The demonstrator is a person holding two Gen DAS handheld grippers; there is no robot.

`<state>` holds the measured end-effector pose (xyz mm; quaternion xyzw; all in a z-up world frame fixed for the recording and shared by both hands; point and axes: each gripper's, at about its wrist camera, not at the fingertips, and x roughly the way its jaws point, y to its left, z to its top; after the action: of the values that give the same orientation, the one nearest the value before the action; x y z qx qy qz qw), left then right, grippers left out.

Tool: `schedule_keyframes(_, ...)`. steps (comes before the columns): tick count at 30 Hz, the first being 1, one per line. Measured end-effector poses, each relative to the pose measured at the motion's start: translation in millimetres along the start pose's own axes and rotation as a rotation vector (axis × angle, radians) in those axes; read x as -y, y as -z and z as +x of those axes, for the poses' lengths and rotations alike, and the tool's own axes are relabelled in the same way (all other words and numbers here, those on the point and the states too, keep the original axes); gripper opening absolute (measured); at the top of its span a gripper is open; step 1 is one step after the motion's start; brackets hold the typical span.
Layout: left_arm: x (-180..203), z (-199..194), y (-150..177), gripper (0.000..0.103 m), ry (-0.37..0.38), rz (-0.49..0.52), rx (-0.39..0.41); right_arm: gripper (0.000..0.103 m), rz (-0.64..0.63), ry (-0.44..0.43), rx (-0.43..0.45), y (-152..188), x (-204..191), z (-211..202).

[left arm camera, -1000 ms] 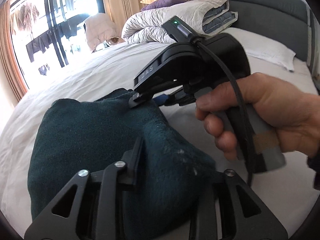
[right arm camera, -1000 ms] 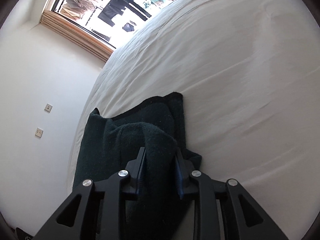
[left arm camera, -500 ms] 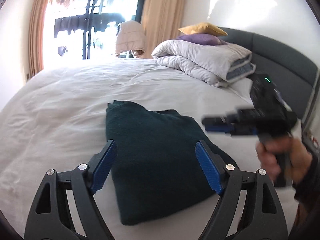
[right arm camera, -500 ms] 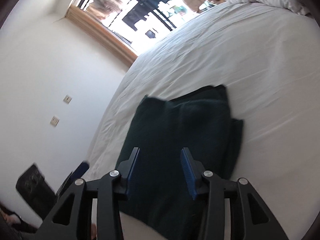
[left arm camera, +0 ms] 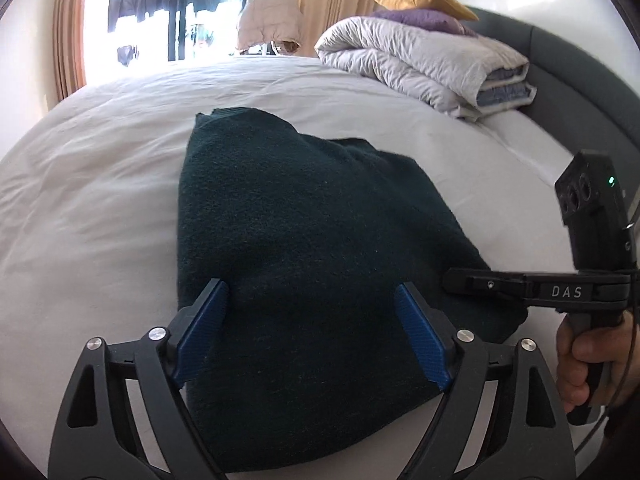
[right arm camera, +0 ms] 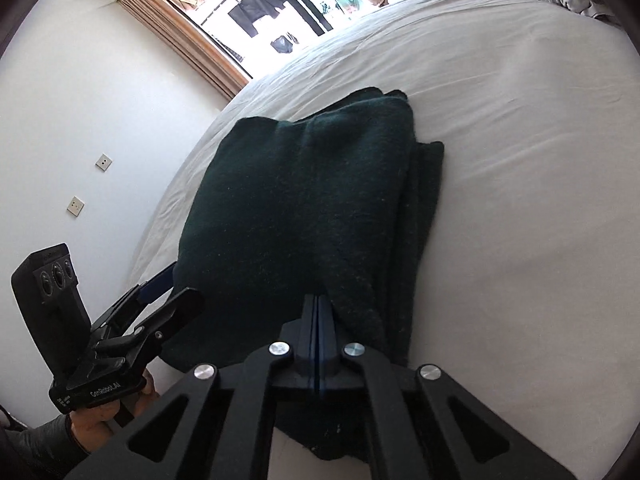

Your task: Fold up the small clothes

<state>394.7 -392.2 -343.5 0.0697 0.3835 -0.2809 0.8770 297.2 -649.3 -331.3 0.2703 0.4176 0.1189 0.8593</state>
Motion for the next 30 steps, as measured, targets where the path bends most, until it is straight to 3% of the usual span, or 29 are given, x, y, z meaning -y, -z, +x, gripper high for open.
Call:
schedule_keyframes(2,7,-2,2,0.086,-0.009,0.027,-0.011,0.0,-0.038,0.037,0.025,0,-2,-2)
schedule_keyframes(6,-13,-42,-2,0.086,0.118,-0.019,0.007,0.0,-0.015,0.043,0.047,-4,8,-16)
schedule_keyframes(8,-35,-69,-10,0.087,0.073,-0.042,0.088,0.0,-0.004,0.051,0.076,-6,10,-32)
schedule_keyframes(9,-48,-77,-15,0.088,0.062,-0.076,0.12,0.005,0.007,0.049,0.099,-9,10,-39)
schedule_keyframes(11,-79,-80,-29,0.09,0.062,-0.18,0.138,0.067,0.036,0.093,0.152,-16,15,-53)
schedule_keyframes(13,-101,-66,-39,0.09,0.049,-0.242,0.095,0.075,0.097,0.061,0.168,-25,23,-55)
schedule_keyframes(16,-123,-27,-41,0.09,0.069,-0.332,-0.038,0.075,0.186,0.046,0.083,-37,40,-37)
schedule_keyframes(18,-130,1,-35,0.09,0.18,-0.405,-0.117,0.075,0.254,-0.007,0.024,-36,55,-20)
schedule_keyframes(20,-129,24,-30,0.09,0.235,-0.438,-0.184,0.074,0.284,-0.033,0.012,-35,62,-9)
schedule_keyframes(22,-130,40,-29,0.091,0.285,-0.467,-0.185,0.074,0.29,-0.072,0.004,-39,61,-1)
schedule_keyframes(25,-133,55,-36,0.089,0.325,-0.509,-0.193,0.061,0.294,-0.097,-0.042,-48,56,13)
schedule_keyframes(26,-131,63,-39,0.086,0.338,-0.504,-0.21,0.058,0.284,-0.09,-0.066,-51,53,20)
schedule_keyframes(28,-125,77,-44,0.064,0.356,-0.481,-0.234,0.051,0.258,-0.068,-0.087,-55,46,29)
schedule_keyframes(30,-122,85,-49,0.055,0.356,-0.476,-0.245,0.042,0.251,-0.042,-0.096,-56,41,32)
